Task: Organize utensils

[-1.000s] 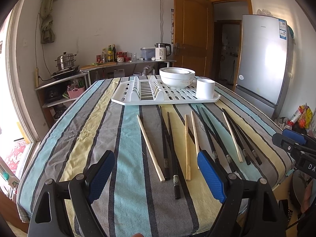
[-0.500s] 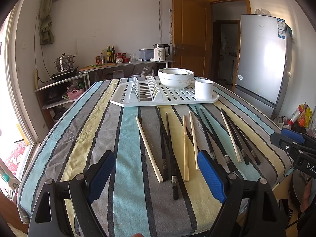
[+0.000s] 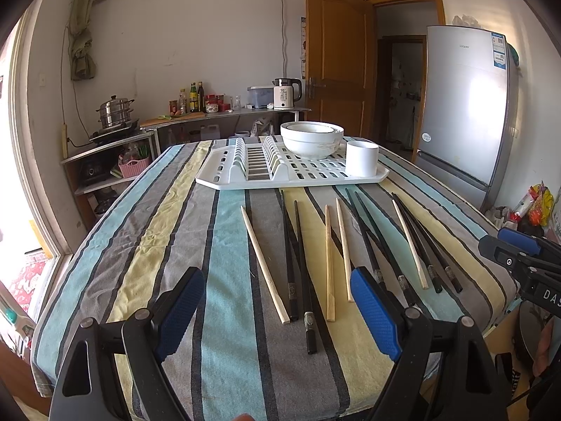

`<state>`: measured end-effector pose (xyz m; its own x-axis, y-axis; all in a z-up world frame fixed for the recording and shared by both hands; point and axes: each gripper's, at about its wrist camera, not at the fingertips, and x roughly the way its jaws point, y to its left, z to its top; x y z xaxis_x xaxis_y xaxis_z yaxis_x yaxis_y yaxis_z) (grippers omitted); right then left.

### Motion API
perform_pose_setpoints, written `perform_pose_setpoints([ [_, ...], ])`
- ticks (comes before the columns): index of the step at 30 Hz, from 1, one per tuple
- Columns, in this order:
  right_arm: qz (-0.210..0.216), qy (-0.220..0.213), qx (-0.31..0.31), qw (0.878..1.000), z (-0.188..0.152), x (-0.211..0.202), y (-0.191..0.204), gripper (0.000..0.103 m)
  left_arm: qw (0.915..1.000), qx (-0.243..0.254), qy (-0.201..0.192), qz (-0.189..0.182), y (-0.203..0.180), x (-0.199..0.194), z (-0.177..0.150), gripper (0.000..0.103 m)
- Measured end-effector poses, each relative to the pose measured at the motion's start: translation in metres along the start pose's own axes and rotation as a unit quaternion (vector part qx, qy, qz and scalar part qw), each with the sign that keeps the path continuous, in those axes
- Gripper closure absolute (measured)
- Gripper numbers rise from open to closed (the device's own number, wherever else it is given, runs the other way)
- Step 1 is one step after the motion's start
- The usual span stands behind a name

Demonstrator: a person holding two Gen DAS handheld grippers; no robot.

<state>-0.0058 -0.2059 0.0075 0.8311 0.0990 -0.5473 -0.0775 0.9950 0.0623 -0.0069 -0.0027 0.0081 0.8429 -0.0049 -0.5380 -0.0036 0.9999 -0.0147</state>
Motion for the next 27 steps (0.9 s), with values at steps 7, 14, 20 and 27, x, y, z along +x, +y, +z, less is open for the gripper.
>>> perform_pose_setpoints([
  [7,0.0,0.0,0.0,1.0,-0.001,-0.0005,0.0002,0.044,1.0,0.002,-0.002,0.001,-0.0008,-0.001,0.0001,0.017],
  [14,0.0,0.0,0.0,1.0,-0.0009,-0.0002,0.0004,0.044,1.0,0.002,-0.002,0.001,-0.0008,-0.001,-0.0002,0.017],
  [20,0.0,0.0,0.0,1.0,-0.0003,-0.0003,0.0003,0.044,1.0,0.003,-0.001,0.002,-0.0016,-0.001,-0.0006,0.017],
  [27,0.002,0.004,0.0,1.0,-0.0003,0.0064,0.003,0.044,0.9999,0.013,0.006,0.008,-0.0025,0.0066,0.0005,0.017],
])
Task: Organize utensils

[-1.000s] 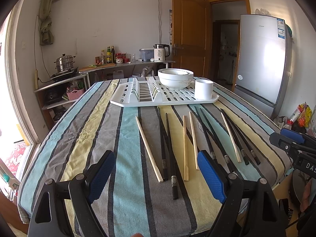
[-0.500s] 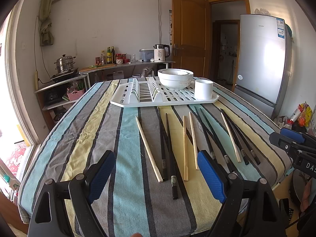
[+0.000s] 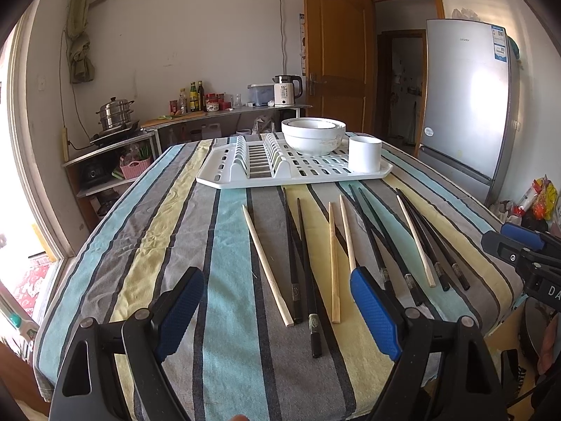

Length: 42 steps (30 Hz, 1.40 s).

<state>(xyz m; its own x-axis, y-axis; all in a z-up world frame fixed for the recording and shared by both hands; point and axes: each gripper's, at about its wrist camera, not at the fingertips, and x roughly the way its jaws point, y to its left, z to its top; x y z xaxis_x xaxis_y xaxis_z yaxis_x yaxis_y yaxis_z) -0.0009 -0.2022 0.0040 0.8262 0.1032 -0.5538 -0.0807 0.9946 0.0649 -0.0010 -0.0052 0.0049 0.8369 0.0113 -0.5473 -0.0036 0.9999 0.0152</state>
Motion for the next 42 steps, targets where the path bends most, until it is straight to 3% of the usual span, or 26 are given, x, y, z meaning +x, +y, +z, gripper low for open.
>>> perform_pose_setpoints([
  [11,0.008,0.015,-0.004,1.0,0.011,0.03,-0.001,0.044,0.9996,0.025,0.013,0.005,0.003,0.035,0.023,0.02],
  [14,0.012,0.021,-0.009,1.0,0.019,0.042,0.001,0.044,0.9992,0.028,0.024,-0.015,0.005,0.05,0.035,0.02],
  [24,0.03,0.075,-0.002,0.997,0.044,0.094,0.005,0.044,0.9946,0.046,0.082,-0.046,0.009,0.118,0.074,0.037],
  [27,0.03,0.088,0.001,0.996,0.055,0.111,0.006,0.049,0.9915,0.056,0.101,-0.059,0.007,0.139,0.08,0.041],
  [29,0.03,0.101,0.004,0.994,0.061,0.124,0.005,0.058,0.9886,0.055,0.121,-0.07,0.007,0.153,0.083,0.044],
  [36,0.029,0.144,0.004,0.989,0.073,0.164,0.008,0.07,0.9804,0.057,0.17,-0.082,0.008,0.194,0.091,0.055],
  [42,0.019,0.17,0.003,0.985,0.075,0.187,0.009,0.077,0.9757,0.073,0.188,-0.086,0.004,0.209,0.093,0.063],
])
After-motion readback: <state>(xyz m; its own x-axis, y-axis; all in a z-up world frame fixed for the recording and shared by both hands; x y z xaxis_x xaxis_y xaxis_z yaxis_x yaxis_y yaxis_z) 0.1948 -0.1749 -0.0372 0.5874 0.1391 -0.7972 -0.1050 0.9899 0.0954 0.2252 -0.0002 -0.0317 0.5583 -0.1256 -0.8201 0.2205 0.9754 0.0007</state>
